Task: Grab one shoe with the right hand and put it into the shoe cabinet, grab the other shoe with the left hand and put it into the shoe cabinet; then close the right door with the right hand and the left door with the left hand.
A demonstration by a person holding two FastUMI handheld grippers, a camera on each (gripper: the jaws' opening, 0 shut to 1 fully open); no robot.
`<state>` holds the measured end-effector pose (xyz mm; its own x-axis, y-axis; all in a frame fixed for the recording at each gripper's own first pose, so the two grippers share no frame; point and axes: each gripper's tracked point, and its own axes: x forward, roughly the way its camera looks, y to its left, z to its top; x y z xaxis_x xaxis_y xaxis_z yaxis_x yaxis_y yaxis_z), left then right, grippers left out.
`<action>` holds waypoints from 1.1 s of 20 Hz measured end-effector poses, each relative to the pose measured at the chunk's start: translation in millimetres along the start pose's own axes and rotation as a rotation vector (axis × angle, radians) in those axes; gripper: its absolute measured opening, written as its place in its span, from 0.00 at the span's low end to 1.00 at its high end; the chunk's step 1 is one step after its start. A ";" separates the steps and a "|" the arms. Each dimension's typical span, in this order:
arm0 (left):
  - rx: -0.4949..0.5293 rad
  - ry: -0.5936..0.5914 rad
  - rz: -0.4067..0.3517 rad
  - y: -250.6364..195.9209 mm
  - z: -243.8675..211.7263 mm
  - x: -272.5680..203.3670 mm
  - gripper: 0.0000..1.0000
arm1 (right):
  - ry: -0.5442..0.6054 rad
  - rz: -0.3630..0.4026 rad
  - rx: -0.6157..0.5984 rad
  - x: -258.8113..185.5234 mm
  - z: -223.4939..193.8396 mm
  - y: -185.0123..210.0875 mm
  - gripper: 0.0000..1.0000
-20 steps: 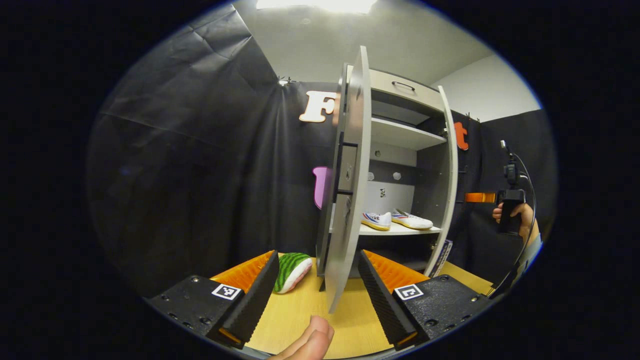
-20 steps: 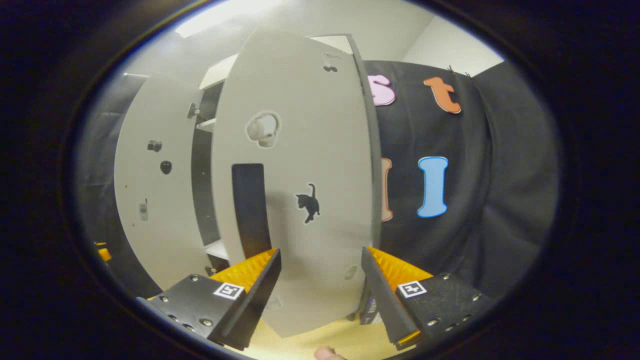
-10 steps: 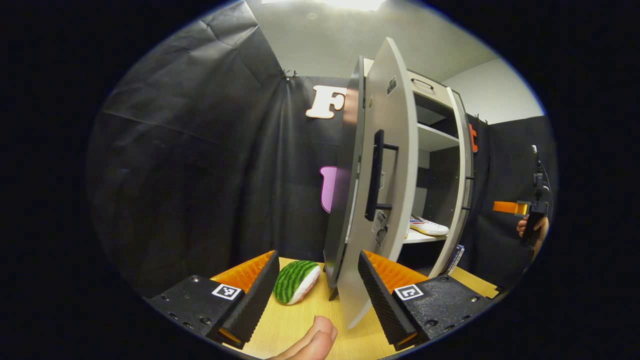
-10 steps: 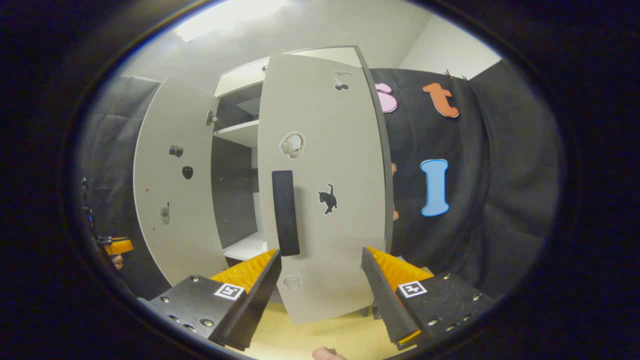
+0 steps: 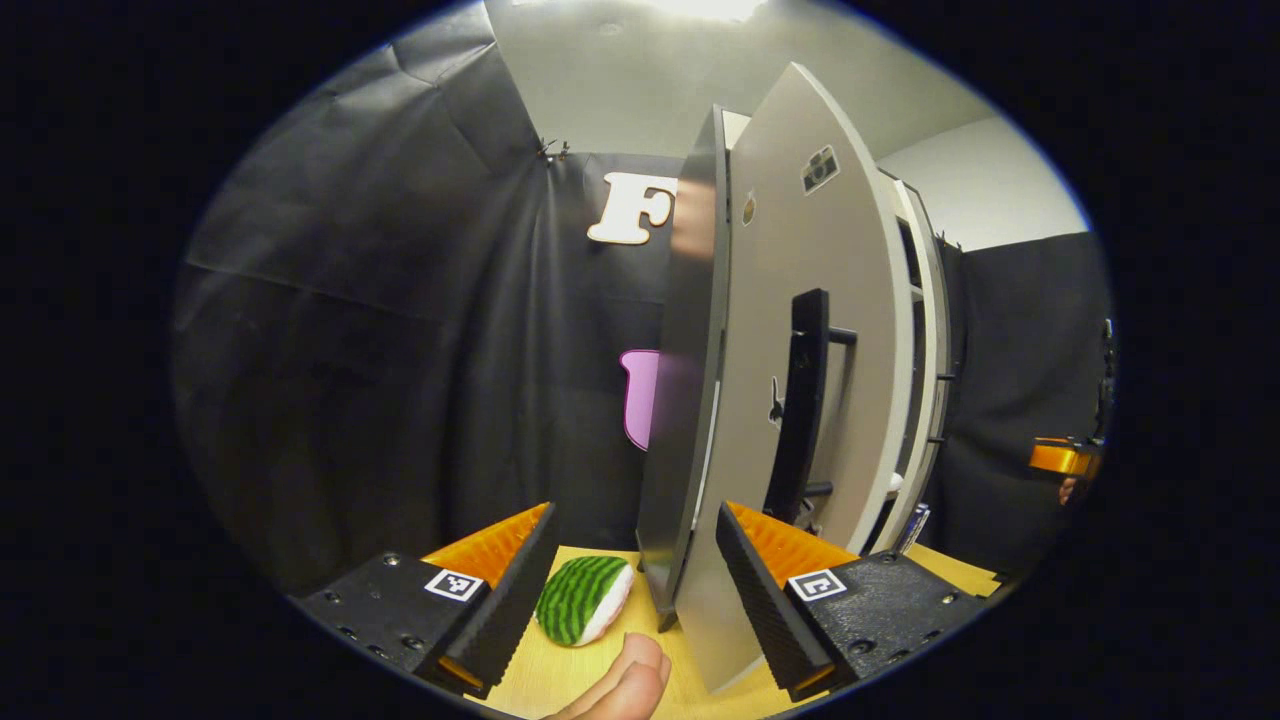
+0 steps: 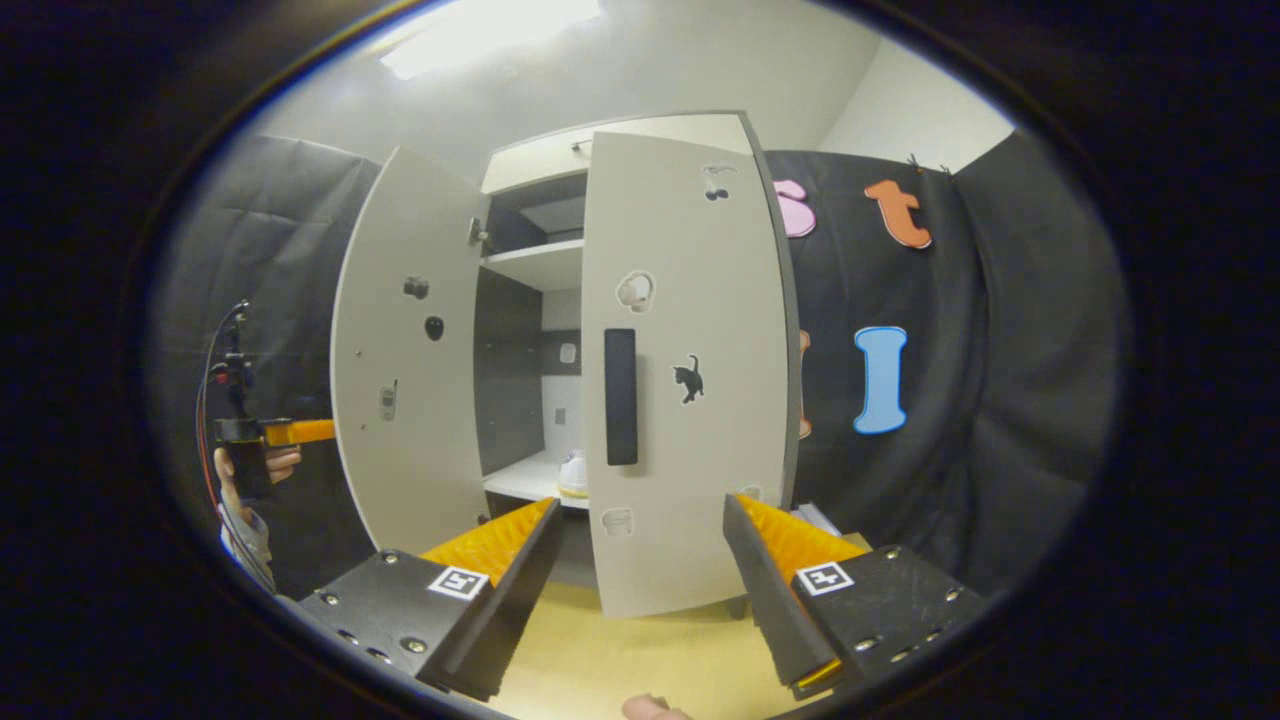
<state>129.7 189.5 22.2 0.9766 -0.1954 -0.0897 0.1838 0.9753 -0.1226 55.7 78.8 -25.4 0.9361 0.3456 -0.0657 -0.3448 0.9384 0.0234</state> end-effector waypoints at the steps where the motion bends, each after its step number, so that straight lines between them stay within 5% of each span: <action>1: -0.002 0.016 -0.005 -1.9 -1.2 4.7 0.95 | -0.006 0.011 -0.004 -4.4 0.4 4.0 0.96; 5: 0.032 0.035 -0.003 -13.2 2.2 28.7 0.95 | -0.029 0.023 -0.027 -21.2 -1.3 10.7 0.96; 8: 0.046 0.033 -0.005 -15.5 4.6 31.5 0.87 | -0.036 0.038 -0.042 -30.5 -5.1 16.0 0.96; 22: 0.077 0.076 -0.037 -86.5 -4.1 44.2 0.93 | -0.022 -0.018 -0.005 -46.2 -24.5 -7.7 0.96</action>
<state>156.4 96.0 24.8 0.9582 -0.2361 -0.1615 0.2309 0.9717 -0.0510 13.4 55.6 -47.0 0.9434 0.3288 -0.0445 -0.3283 0.9444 0.0178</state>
